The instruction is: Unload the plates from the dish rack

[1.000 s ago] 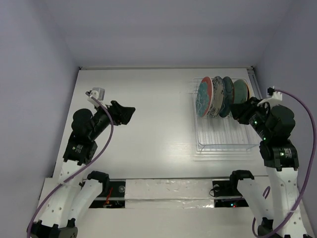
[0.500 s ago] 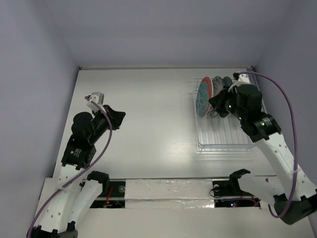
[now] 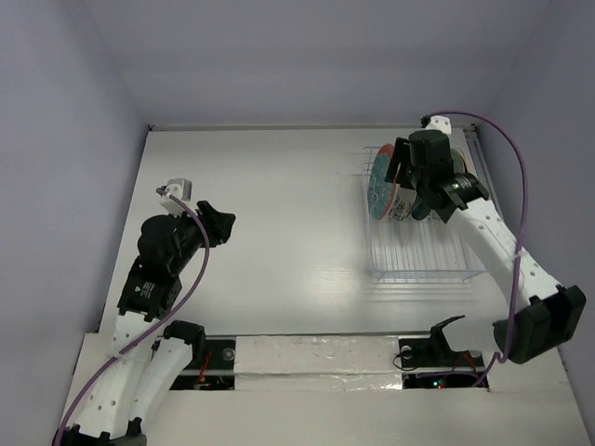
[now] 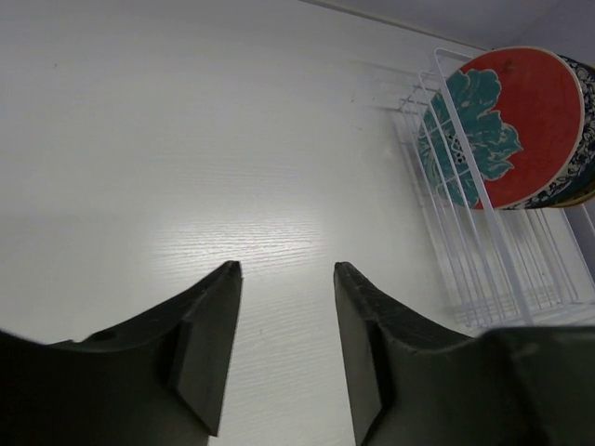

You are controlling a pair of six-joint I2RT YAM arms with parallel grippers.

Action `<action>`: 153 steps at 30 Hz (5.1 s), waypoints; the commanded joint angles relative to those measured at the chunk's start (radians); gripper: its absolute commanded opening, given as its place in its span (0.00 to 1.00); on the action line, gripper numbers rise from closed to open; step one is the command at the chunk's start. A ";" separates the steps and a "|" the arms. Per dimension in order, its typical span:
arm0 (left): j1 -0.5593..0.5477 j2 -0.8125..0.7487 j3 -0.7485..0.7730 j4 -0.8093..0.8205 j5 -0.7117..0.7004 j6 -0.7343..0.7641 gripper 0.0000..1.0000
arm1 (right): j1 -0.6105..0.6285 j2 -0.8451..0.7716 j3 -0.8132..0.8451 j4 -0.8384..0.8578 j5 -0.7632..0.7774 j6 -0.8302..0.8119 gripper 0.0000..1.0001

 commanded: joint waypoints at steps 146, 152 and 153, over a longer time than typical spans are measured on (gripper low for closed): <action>-0.028 -0.121 0.036 -0.063 -0.374 -0.014 0.36 | -0.098 0.203 0.258 -0.106 0.341 -0.124 0.00; -0.028 -0.123 0.036 -0.064 -0.373 -0.014 0.36 | -0.070 0.142 0.359 -0.151 0.342 -0.144 0.00; -0.028 -0.121 0.036 -0.063 -0.371 -0.014 0.36 | -0.058 0.131 0.373 -0.166 0.351 -0.144 0.00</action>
